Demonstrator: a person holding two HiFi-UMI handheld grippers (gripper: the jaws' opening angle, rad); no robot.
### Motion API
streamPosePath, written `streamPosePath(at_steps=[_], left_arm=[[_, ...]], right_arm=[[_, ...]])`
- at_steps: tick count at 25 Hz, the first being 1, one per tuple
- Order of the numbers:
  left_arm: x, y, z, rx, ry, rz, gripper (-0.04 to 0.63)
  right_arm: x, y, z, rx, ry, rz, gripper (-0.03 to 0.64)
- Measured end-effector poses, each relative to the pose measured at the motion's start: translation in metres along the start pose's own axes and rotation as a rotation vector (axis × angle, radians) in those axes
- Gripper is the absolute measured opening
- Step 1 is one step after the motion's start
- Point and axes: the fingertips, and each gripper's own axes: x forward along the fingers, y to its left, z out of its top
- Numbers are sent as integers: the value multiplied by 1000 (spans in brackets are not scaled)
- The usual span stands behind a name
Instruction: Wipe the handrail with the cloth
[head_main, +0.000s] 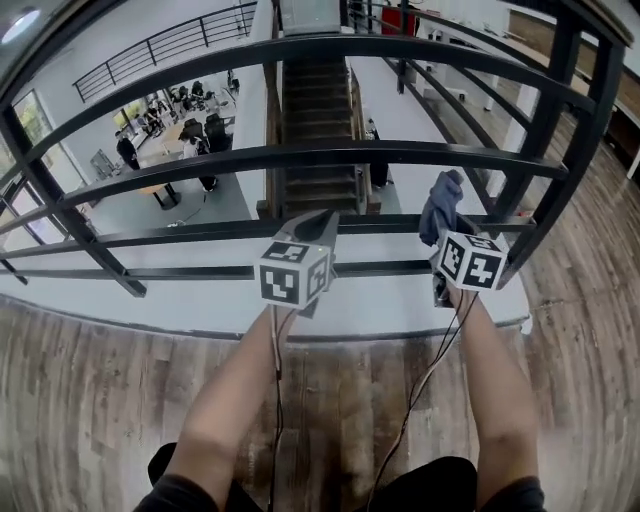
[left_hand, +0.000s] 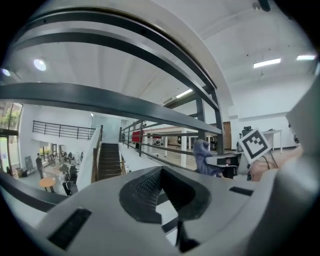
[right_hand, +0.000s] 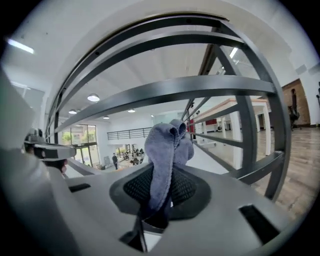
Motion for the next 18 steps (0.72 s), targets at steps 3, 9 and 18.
streamPosePath(at_steps=[3, 9, 18], left_arm=[[-42, 60, -4, -12, 4, 72, 3], [-123, 171, -17, -126, -23, 147, 3], [-234, 315, -54, -110, -29, 244, 3]], right_arm=[[9, 90, -8, 34, -8, 79, 80], [27, 245, -28, -11, 34, 204, 80], [50, 461, -68, -20, 110, 382, 80]])
